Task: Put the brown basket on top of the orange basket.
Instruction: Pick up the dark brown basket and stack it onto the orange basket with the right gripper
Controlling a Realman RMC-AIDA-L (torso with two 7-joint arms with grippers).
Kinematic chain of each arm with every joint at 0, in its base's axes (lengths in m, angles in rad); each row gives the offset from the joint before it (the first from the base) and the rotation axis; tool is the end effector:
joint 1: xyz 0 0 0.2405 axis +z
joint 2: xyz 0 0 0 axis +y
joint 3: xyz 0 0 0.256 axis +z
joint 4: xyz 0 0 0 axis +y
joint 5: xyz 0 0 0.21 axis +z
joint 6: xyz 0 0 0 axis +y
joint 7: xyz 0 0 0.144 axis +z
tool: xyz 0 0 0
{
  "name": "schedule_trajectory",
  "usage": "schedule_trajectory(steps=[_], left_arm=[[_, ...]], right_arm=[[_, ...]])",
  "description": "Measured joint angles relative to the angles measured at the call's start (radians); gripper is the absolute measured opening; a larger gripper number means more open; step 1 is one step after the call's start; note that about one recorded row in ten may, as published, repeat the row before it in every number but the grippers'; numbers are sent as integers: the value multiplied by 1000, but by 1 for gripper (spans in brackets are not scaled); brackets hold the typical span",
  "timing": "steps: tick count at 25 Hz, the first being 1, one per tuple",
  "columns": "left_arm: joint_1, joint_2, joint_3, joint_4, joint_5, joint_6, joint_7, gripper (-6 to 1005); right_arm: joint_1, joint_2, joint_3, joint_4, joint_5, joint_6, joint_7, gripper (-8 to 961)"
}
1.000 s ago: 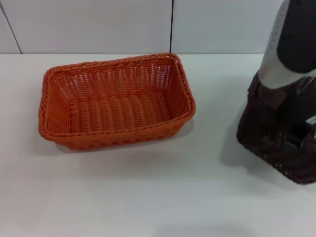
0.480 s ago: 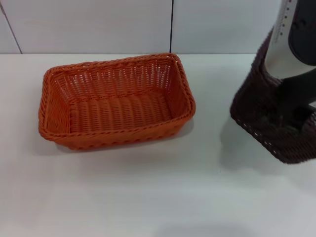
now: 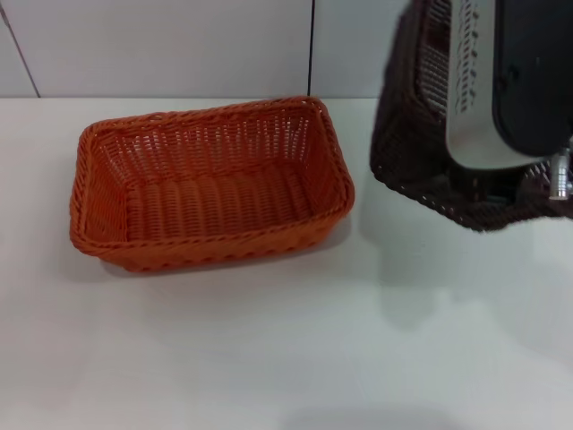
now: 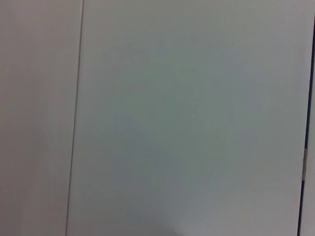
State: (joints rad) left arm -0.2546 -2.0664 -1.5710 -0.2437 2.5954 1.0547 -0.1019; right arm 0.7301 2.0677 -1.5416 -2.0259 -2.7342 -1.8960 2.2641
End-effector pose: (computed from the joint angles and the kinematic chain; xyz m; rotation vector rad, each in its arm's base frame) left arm -0.4149 0.2854 0.0586 -1.1212 -0.7172 -0.5205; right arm 0.0411 0.3104 0.0569 -2.5547 -0.2871 -0.6607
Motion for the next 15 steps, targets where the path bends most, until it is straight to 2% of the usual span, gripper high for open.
schedule_trajectory(steps=[7, 15], left_arm=[[-5, -2, -35, -2, 0, 9, -1, 698], [-6, -4, -42, -2, 0, 10, -1, 697]], right_arm=[[-14, 0, -98, 0, -99, 109, -172, 152], [-23, 3, -107, 38, -100, 210, -279, 152]])
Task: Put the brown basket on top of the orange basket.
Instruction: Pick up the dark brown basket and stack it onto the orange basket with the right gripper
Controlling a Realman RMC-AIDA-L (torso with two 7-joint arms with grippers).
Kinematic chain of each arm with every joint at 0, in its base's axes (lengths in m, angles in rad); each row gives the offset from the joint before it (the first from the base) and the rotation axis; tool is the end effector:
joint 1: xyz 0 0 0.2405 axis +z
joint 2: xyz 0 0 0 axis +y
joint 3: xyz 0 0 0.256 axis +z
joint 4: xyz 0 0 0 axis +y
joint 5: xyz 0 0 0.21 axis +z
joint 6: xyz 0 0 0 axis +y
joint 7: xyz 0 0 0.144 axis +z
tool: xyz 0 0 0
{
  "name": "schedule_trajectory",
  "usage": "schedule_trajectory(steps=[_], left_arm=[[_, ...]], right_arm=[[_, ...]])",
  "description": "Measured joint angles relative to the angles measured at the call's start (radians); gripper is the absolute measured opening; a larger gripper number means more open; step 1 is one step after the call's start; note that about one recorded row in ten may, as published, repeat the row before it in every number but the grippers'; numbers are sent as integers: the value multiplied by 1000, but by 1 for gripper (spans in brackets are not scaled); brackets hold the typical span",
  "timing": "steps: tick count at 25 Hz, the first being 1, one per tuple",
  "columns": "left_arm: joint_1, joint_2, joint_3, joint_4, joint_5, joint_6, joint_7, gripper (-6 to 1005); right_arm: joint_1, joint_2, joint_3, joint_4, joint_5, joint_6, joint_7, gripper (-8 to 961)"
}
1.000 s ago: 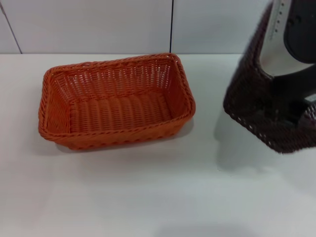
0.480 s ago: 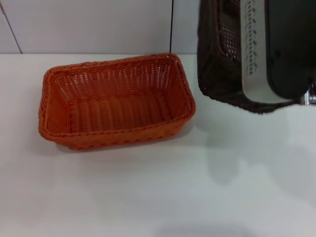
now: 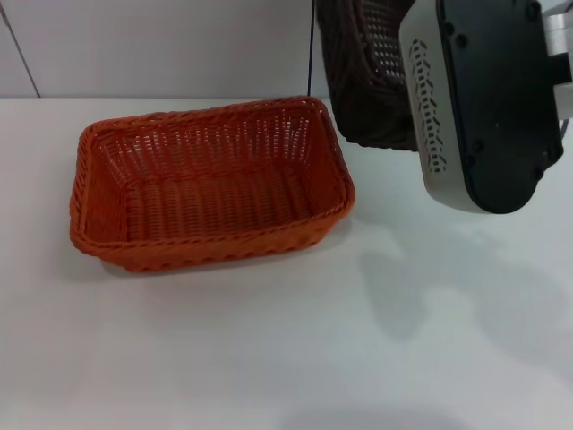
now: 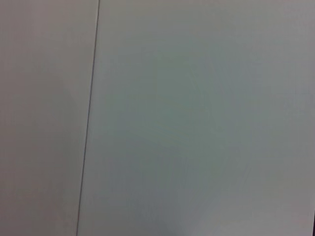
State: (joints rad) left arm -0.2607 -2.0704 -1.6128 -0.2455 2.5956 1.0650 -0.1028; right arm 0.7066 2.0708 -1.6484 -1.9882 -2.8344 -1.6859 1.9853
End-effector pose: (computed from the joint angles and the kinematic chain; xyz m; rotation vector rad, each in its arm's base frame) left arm -0.4150 0.2862 0.0641 -1.0782 -0.7148 -0.5352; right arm 0.0314 0.3266 0.0420 -2.3950 -0.7350 -0.7170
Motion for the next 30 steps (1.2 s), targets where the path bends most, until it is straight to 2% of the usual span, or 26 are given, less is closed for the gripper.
schedule_trajectory(steps=[9, 17, 23, 30], left_arm=[[3, -2, -1, 10, -21, -4, -1, 695], [8, -3, -1, 12, -36, -5, -2, 693], [8, -2, 0, 13, -37, -6, -2, 692], [-1, -5, 9, 14, -37, -47, -6, 691]], right_arm=[[3, -3, -44, 25, 8, 47, -116, 152], [-52, 0, -74, 15, 25, 138, -294, 152], [-63, -1, -84, 16, 33, 186, -405, 152], [-64, -4, -164, 133, -64, 352, -493, 153]])
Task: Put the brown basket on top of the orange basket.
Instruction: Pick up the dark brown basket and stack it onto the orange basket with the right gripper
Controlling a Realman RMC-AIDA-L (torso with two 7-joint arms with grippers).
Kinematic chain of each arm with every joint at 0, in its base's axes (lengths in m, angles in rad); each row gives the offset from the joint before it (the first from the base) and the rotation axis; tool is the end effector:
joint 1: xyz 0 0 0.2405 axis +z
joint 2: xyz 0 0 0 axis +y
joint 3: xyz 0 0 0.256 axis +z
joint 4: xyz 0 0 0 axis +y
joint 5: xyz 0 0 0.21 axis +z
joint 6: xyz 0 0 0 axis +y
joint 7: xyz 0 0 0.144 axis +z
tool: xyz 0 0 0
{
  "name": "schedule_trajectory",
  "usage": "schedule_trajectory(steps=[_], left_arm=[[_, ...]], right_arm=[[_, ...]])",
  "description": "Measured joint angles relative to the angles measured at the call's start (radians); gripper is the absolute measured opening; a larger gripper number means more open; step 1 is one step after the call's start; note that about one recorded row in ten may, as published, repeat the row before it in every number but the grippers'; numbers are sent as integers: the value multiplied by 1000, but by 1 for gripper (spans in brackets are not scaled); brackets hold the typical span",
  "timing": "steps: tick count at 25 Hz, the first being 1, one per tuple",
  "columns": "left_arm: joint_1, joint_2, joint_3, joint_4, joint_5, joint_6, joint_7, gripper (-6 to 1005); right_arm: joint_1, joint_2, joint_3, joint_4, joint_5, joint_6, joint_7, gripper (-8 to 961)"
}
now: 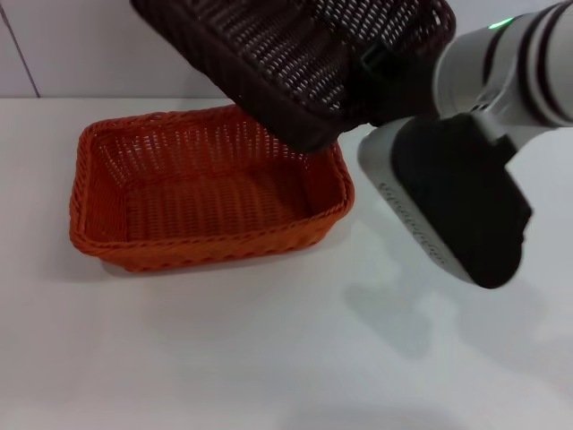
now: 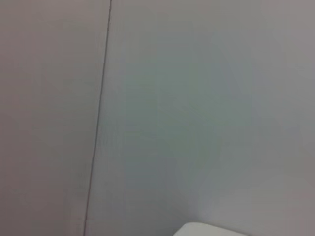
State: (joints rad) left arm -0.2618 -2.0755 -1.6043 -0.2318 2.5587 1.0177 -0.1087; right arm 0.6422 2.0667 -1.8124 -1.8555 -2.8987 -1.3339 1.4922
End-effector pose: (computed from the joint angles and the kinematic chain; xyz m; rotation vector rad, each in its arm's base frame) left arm -0.4236 0.2821 0.0575 -1.0612 -0.7841 -0.5091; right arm 0.0332 0.3448 0.0032 -2.0766 -1.4392 -0.8298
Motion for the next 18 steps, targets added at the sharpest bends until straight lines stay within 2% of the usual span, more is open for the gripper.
schedule_trajectory(steps=[6, 7, 9, 12, 15, 18], left_arm=[[7, -1, 15, -4, 0, 5, -55, 690], [7, -1, 15, -3, 0, 5, -58, 689], [7, -1, 15, -3, 0, 5, -58, 689], [8, 1, 16, 0, 7, 6, -54, 688], [13, 3, 16, 0, 9, 9, -51, 688], [22, 6, 16, 1, 11, 38, -50, 687]], right_arm=[[4, -4, -20, 54, -16, 85, -16, 153], [0, -4, -30, 77, -15, 142, -38, 153], [-4, -3, -35, 88, -13, 169, -54, 153], [-32, 6, -74, 162, -2, 330, -121, 153], [-37, 8, -92, 189, 17, 379, -127, 153], [-76, 11, -113, 239, 80, 522, -226, 153]])
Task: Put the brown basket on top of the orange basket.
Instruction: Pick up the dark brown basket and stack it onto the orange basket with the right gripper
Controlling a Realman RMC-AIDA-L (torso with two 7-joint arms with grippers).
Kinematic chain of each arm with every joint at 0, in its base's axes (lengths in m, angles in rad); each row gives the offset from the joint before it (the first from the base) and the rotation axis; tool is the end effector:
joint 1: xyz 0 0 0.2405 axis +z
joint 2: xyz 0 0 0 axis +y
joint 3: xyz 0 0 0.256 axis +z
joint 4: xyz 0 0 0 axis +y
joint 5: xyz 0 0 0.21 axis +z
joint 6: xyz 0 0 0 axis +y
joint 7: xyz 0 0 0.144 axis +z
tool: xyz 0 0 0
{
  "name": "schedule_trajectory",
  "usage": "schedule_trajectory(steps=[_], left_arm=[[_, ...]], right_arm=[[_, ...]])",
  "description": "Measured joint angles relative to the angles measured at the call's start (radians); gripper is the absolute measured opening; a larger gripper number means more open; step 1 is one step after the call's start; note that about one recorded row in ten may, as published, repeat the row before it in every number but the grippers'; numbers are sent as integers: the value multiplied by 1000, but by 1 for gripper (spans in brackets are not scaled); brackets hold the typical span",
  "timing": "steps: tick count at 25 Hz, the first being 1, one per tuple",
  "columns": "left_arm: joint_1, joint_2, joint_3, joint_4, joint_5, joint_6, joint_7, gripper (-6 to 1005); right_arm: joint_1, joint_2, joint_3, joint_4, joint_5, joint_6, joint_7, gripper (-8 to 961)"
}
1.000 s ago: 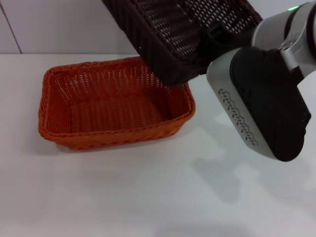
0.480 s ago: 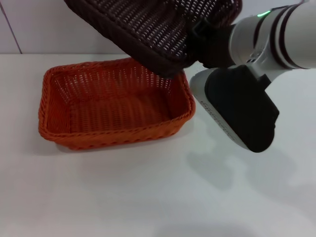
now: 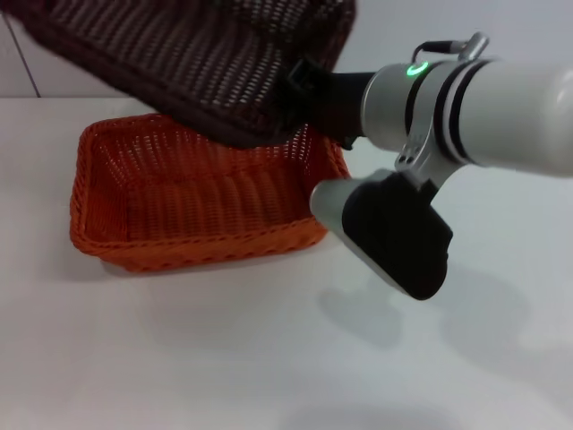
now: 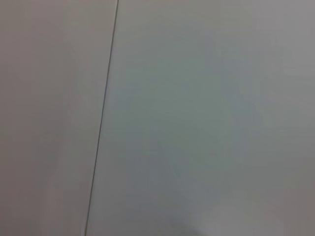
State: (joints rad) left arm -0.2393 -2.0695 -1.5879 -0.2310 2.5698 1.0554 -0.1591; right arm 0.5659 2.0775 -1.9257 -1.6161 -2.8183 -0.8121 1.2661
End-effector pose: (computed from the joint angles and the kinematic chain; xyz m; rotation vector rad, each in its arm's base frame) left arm -0.4247 0.2742 0.0608 -1.0541 -0.7784 -0.5485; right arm 0.0430 0.3616 -0.0474 -1.8517 -1.6571 -0.6336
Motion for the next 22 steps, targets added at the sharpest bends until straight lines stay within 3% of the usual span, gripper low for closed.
schedule_trajectory(steps=[8, 17, 20, 22], left_arm=[[23, -1, 45, -7, 1, 55, 1, 686], [24, -1, 41, 15, -7, 48, 1, 684], [24, -2, 35, 24, -10, 46, 1, 683], [26, -3, 28, 26, -12, 44, 1, 683]], right_arm=[[-37, -1, -44, 61, 62, 108, -116, 153], [-56, -5, 17, 82, 277, 181, -413, 153], [-55, -4, 71, 66, 334, 114, -446, 153], [-47, -6, 130, 34, 378, 1, -441, 154]])
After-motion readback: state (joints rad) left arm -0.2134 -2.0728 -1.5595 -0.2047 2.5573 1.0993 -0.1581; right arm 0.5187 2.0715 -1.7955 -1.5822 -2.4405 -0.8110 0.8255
